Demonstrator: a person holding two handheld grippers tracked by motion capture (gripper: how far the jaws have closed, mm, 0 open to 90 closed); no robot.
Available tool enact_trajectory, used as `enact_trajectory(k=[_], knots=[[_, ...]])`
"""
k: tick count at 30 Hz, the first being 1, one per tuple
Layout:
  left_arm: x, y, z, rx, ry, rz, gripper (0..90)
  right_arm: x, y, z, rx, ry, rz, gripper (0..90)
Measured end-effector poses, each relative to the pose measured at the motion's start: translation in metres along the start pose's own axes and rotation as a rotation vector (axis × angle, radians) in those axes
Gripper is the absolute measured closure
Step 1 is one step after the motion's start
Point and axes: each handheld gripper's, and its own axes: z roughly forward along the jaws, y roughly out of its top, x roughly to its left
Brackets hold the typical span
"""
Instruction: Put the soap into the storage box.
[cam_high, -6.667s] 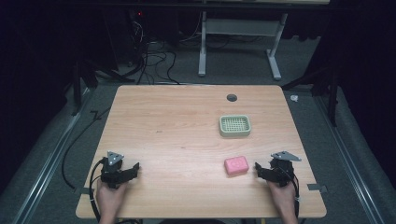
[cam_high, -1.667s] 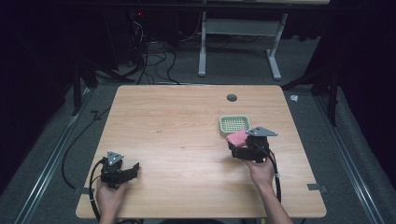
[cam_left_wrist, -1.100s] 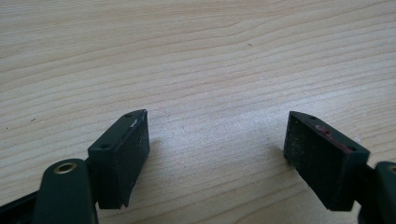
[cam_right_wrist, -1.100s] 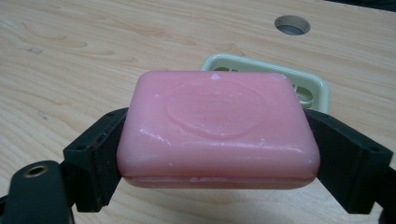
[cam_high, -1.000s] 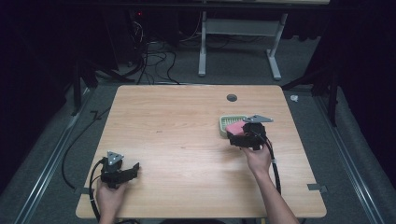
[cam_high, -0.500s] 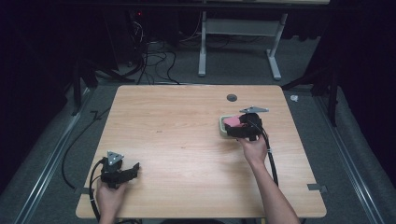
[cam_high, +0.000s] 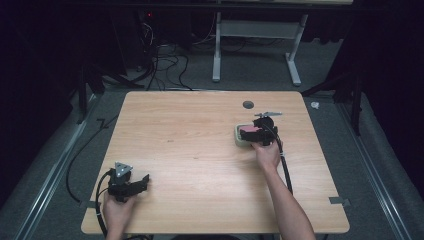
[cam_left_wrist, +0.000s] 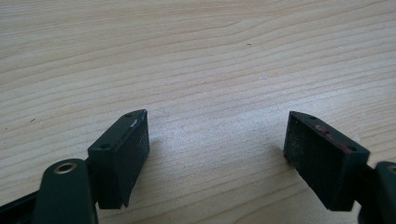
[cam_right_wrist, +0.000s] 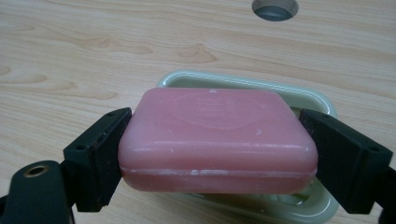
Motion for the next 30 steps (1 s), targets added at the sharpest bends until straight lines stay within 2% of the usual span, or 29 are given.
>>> enact_trajectory(k=[11, 21, 30], knots=[[0.0, 0.0, 0.0, 0.0, 0.0, 0.0, 22.9, -0.001, -0.002, 0.014, 0.01, -0.034, 0.033, 13.7], [0.0, 0.0, 0.0, 0.001, -0.002, 0.0, 22.9, 0.004, 0.002, 0.018, 0.026, -0.075, 0.009, 13.6], [0.0, 0.0, -0.001, 0.005, -0.002, 0.002, 22.8, 0.006, 0.001, 0.019, 0.054, -0.088, 0.0, 13.5]])
